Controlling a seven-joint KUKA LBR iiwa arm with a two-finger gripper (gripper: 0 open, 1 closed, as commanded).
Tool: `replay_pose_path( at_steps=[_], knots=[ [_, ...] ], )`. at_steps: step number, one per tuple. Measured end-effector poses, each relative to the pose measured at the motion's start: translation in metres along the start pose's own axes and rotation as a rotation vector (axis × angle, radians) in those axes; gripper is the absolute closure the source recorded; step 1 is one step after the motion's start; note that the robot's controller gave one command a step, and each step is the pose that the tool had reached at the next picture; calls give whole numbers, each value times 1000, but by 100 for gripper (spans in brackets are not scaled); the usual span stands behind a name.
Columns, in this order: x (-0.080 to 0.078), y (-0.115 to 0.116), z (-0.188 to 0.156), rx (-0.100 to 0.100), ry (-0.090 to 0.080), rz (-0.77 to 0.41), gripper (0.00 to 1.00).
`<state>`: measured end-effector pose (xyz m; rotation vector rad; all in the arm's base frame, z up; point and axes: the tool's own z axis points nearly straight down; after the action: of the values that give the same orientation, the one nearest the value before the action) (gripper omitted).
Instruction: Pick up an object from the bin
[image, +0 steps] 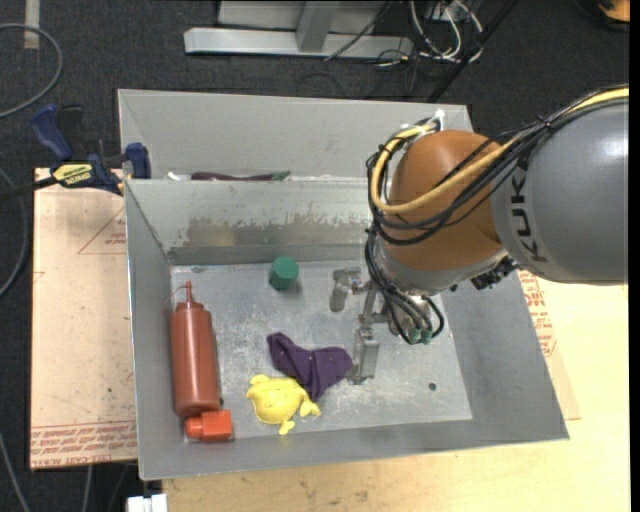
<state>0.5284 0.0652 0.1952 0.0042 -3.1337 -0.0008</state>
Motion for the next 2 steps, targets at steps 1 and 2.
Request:
replay_pose_path(
  at_steps=[1,2],
  knots=[
    [-2,0,-5,-1,-8,2,0],
    [1,11,31,-1,-14,52,0]
  ],
)
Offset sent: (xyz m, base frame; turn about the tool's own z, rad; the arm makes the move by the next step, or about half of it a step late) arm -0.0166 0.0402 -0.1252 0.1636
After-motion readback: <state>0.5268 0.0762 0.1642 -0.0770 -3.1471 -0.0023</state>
